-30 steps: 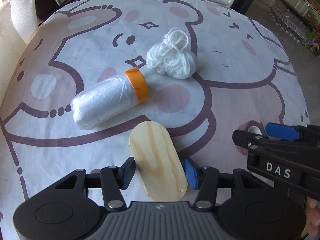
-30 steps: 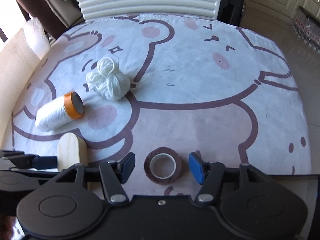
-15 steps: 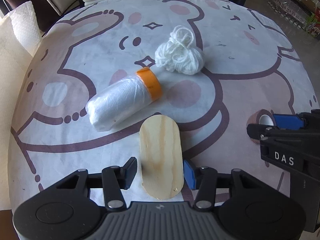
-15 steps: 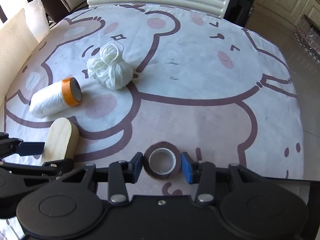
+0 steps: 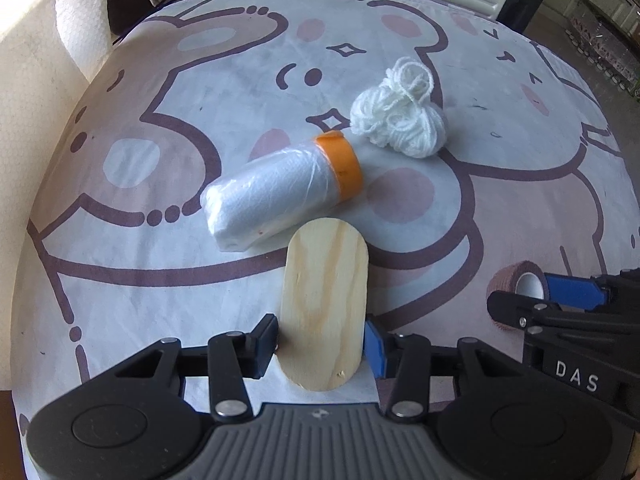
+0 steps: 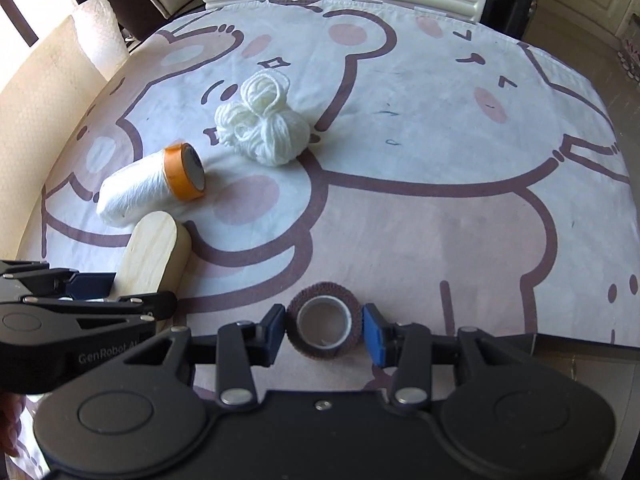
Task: Organize objects
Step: 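Close the left tool on the wooden block while the right tool grasps the brown tape roll, then lift the wooden block with the left tool while the right tool carries the tape roll toward the box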
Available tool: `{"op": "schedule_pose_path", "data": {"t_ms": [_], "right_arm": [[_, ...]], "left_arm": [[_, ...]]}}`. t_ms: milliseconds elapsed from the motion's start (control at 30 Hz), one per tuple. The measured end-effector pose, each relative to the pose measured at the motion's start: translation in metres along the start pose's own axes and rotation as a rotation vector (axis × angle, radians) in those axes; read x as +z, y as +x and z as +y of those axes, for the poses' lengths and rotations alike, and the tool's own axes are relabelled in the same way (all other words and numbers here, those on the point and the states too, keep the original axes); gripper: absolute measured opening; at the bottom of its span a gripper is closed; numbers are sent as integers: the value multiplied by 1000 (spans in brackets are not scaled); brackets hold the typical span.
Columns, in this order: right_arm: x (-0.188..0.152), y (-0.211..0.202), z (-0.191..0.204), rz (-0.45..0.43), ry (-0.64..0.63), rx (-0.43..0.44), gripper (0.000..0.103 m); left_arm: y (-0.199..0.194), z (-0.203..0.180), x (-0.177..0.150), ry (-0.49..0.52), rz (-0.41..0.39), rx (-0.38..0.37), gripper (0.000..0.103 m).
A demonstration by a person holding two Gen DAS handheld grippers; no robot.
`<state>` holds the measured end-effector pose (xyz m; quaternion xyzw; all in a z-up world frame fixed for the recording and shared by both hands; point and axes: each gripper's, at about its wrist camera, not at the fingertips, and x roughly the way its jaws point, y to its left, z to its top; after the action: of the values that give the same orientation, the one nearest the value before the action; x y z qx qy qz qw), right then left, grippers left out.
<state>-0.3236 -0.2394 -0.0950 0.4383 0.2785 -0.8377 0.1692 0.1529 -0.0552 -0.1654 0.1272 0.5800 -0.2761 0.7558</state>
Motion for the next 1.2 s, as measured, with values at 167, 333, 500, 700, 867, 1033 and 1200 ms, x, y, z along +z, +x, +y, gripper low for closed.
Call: {"op": "schedule_pose_path", "data": {"t_ms": [167,333,500,700,867,1033,1200], "right_arm": [[-1,3,2,12,-19,-2,43],[-2,2,1,7,-17,2,43],[-1,-5,0,-18,-12,-8,43],[-3,-21,0,-60,-6,-20,43],[-9,-35,0,-82,-8,-26,43],[-15,-44,1,-86,-18,-30,43],[-17,-47,0,-88,-22,-33,43]], "left_arm": [[1,-1,2,-9,-2,0,47],[-1,2,3,-24,1,-4,46],[-11,5,4,-34,-22,6,46],[-30,7,2,-39,-61,5,45],[-42,11,-3,-49,-69,1,45],[-38,18,-11,-76,-31,-11,45],[-31,21,-12,-111,-11,-16,45]]}}
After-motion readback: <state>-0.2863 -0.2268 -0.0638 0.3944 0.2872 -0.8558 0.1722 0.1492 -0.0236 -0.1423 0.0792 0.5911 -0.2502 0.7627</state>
